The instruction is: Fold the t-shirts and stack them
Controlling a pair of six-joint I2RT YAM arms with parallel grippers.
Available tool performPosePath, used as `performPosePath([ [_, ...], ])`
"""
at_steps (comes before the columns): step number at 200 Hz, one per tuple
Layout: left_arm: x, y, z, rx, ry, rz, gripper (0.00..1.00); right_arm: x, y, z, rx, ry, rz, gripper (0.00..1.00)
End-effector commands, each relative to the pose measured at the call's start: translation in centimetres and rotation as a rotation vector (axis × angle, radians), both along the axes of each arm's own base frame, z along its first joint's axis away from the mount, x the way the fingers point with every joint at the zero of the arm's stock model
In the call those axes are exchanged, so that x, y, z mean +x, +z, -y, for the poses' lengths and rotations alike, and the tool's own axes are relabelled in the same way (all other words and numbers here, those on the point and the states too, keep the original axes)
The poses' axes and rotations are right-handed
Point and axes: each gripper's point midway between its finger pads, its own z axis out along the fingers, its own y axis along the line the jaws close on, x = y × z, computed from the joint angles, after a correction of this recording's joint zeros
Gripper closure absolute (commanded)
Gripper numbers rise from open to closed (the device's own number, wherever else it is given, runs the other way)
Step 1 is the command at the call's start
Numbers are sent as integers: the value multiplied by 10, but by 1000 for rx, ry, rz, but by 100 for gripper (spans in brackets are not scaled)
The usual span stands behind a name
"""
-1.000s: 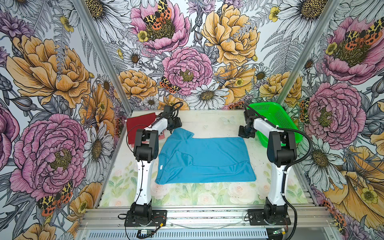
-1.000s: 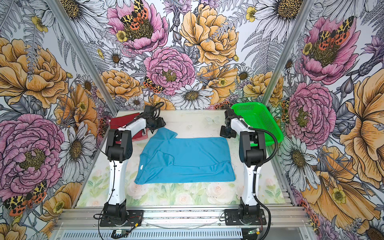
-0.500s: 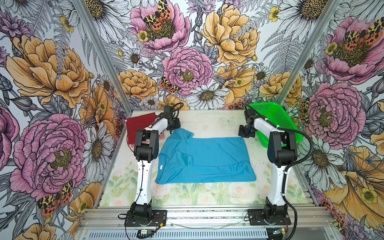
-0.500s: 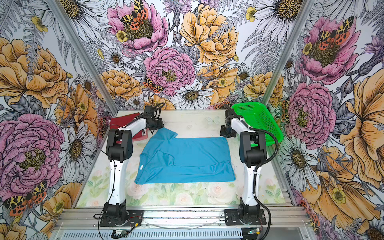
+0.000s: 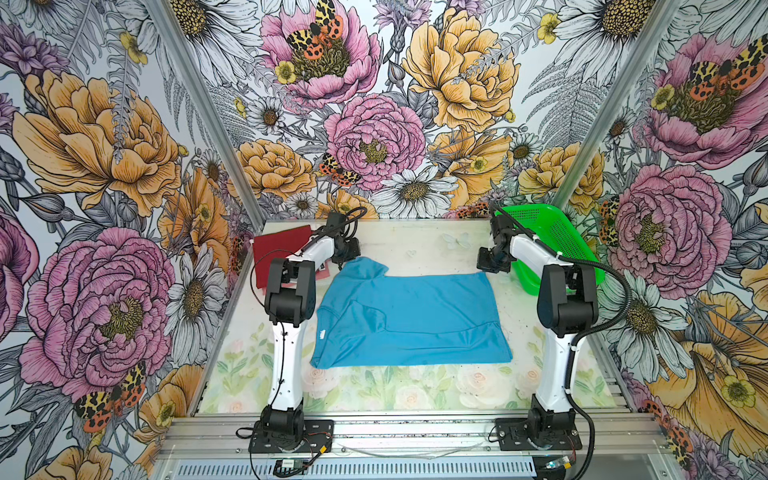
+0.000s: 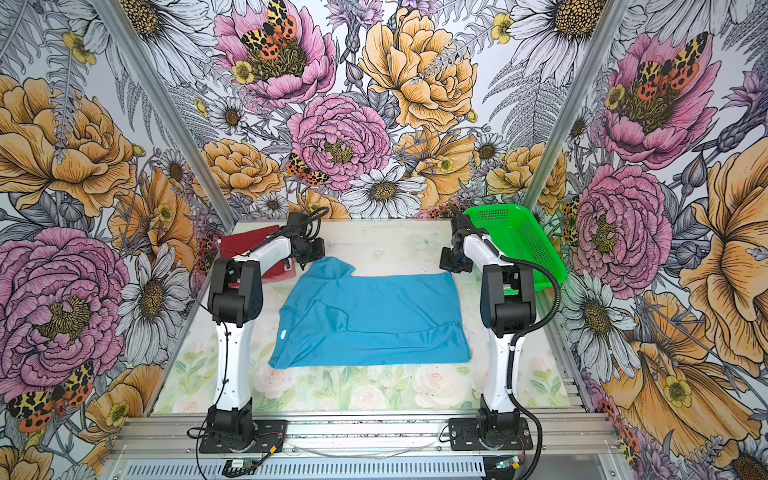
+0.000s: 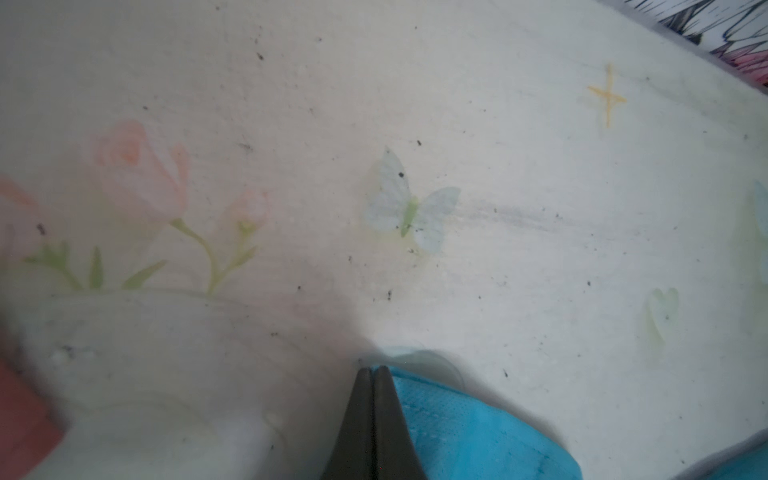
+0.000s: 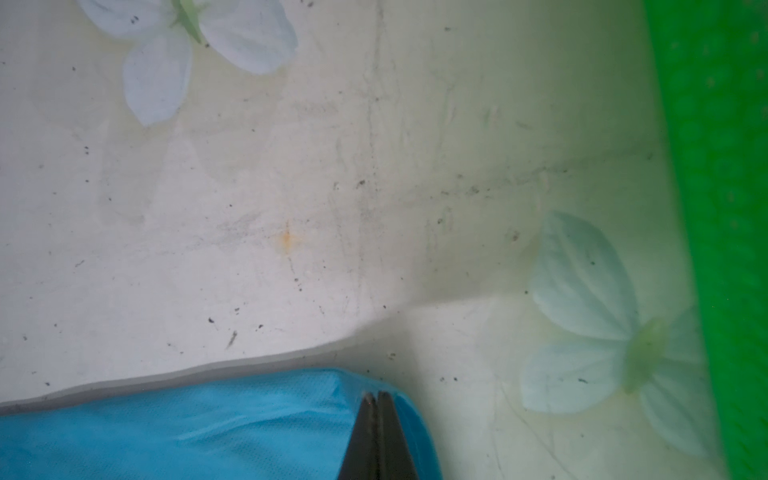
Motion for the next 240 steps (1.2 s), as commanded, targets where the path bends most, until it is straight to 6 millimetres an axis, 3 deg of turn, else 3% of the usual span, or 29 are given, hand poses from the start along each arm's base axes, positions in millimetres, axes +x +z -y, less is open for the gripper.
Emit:
performPosePath([
  [1, -2, 66, 2, -37, -35, 127, 100, -4, 29, -4, 33, 39, 58, 100],
  [41, -38, 101, -5, -82, 6, 202, 100, -24, 44, -7, 64, 72, 74, 100],
  [63, -63, 108, -8, -101, 29, 220, 100, -38, 51, -9, 81, 87, 80, 100],
  [67, -69, 123, -7, -112, 28, 253, 100, -40, 54, -10, 84, 89, 85, 100],
  [151, -168, 161, -23, -147, 74, 357, 100, -125, 72, -13, 123, 78, 114, 100],
  [206, -241, 154, -25, -151, 89, 366, 100, -167, 71, -12, 138, 58, 123, 100],
  [240, -282, 132, -34, -164, 126, 342, 100, -193, 56, -8, 136, 17, 92, 100],
])
